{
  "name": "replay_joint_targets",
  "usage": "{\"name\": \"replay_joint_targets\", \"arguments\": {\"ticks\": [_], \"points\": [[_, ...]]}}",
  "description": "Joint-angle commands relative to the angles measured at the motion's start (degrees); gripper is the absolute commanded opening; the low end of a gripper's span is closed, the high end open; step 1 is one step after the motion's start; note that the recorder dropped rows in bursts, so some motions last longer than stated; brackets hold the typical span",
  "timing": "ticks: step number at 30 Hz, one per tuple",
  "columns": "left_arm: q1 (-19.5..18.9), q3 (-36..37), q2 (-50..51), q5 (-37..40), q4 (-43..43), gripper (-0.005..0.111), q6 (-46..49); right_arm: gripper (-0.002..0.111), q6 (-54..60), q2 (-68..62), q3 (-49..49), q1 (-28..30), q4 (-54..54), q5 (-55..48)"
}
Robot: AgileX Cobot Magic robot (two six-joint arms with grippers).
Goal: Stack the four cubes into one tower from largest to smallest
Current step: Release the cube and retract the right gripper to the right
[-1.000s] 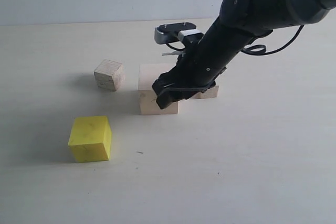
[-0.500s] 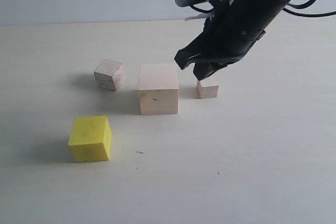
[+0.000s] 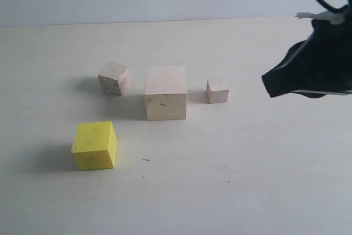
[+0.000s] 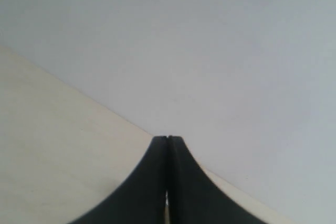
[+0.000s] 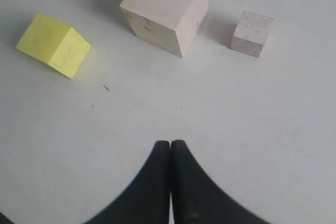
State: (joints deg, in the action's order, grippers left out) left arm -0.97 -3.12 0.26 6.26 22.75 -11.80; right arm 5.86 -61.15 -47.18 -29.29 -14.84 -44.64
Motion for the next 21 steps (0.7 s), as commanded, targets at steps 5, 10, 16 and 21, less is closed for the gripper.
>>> {"name": "replay_joint_targets", "arguments": {"ticks": [5,10,16,21], "points": [[-0.09,-15.37,6.4,10.56,0.63,0.0,13.39,0.0,-1.33,12.4,1.7,-0.01,-3.56,-0.34],[-0.09,-26.38,17.6,20.51,5.97,0.0,25.36,0.0,0.99,13.8,1.7,-0.01,-4.84,-2.19],[1.64,-36.58,32.48,31.78,21.72,0.0,42.87,0.0,1.93,13.8,1.7,-0.01,-5.38,-6.08],[6.04,-41.59,43.72,38.23,20.35,0.0,43.58,0.0,2.04,15.14,1.7,-0.01,-5.62,-8.7]]}}
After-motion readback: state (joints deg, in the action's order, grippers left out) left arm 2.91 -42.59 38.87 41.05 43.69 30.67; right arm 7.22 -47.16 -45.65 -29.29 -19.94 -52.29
